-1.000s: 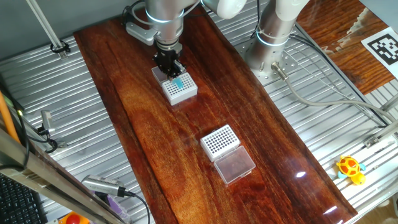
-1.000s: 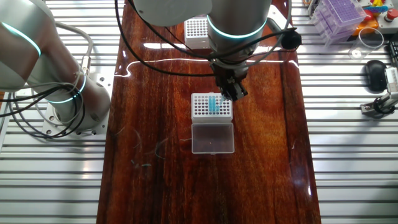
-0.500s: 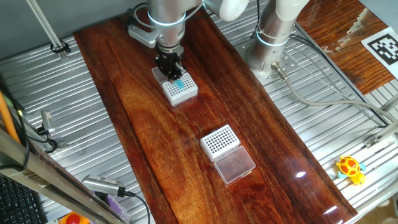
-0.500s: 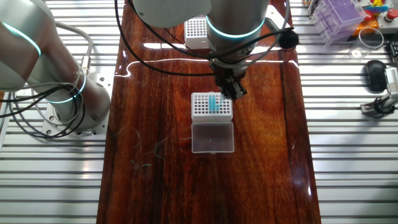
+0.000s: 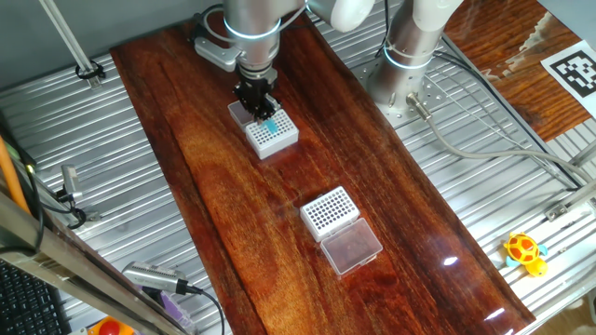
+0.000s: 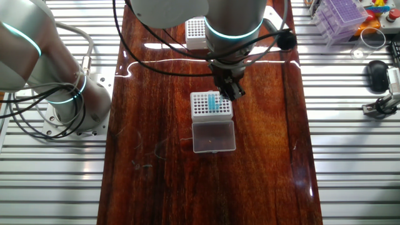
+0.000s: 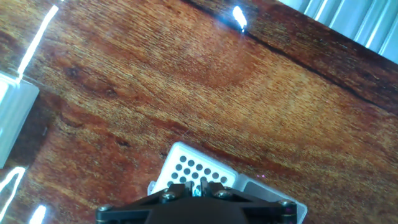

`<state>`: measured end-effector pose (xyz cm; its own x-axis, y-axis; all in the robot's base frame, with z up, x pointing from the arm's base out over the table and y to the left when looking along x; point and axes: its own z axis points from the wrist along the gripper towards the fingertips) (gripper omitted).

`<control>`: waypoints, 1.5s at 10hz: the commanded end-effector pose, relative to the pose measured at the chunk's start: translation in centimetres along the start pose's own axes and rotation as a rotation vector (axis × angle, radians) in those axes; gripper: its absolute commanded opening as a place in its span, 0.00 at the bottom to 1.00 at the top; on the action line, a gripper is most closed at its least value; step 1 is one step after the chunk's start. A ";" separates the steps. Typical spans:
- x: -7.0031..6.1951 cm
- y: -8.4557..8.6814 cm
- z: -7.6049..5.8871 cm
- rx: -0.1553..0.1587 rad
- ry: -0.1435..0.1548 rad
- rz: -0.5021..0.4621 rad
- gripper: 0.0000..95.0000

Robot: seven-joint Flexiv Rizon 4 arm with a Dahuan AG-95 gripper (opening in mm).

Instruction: Transfer all medium pipette tips from one holder to another

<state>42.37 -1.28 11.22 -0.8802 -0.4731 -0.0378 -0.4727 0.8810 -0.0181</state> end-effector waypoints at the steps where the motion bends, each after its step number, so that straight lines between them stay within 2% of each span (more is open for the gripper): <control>1: 0.1 0.0 0.1 0.001 0.001 0.007 0.00; 4: 0.1 0.0 0.1 -0.001 -0.001 0.007 0.60; 5: 0.1 0.0 0.1 -0.001 -0.002 0.007 0.60; 6: 0.1 0.0 0.1 -0.001 -0.001 0.007 0.40; 9: -0.6 0.6 0.2 -0.007 -0.004 0.033 0.40; 10: -0.9 0.8 0.1 -0.008 -0.004 0.036 0.20; 11: -1.0 0.9 -0.1 -0.009 -0.002 0.038 0.20; 13: -1.1 0.9 -1.5 -0.017 0.007 0.041 0.20; 14: -1.1 0.9 -1.8 -0.025 0.008 0.042 0.00; 15: -1.1 0.9 -1.8 -0.043 0.009 0.036 0.00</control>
<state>42.46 -0.09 13.50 -0.8963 -0.4425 -0.0281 -0.4431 0.8961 0.0246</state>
